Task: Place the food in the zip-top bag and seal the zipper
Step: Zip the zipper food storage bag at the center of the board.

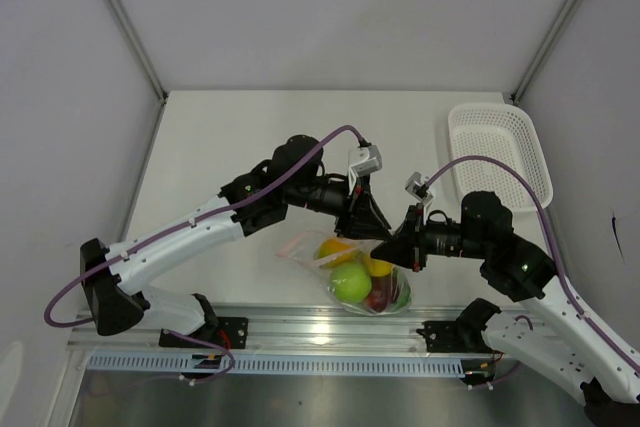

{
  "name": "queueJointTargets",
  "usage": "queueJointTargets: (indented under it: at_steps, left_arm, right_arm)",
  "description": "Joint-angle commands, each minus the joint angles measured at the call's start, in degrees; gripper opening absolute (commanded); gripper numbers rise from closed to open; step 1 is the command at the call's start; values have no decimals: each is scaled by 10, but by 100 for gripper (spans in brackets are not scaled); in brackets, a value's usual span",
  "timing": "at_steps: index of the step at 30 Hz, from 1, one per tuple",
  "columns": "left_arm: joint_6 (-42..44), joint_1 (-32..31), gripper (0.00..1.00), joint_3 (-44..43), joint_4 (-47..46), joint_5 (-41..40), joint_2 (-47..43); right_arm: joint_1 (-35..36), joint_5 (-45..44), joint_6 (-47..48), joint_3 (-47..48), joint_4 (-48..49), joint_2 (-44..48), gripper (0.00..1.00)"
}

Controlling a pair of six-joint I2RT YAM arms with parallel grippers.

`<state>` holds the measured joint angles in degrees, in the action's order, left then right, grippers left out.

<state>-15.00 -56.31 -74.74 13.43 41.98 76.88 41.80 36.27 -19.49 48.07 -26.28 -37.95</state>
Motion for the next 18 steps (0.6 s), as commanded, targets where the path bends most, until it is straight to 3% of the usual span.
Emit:
queueJointTargets:
  at_steps: [1, 4, 10, 18]
  left_arm:
    - [7, -6, 28, -24, -5, -1, 5]
    - [5, -6, 24, -24, -7, 10, 9]
    - [10, -6, 1, -31, 10, 36, 16]
    - [40, -4, 1, -24, 50, 37, 1]
  right_arm:
    - [-1, 5, -3, 11, 21, 6, 0]
    - [-1, 4, -3, 12, 19, 5, 0]
    - [-1, -8, -4, 13, 18, 10, 0]
    - [-1, -55, -6, 18, -1, 39, 0]
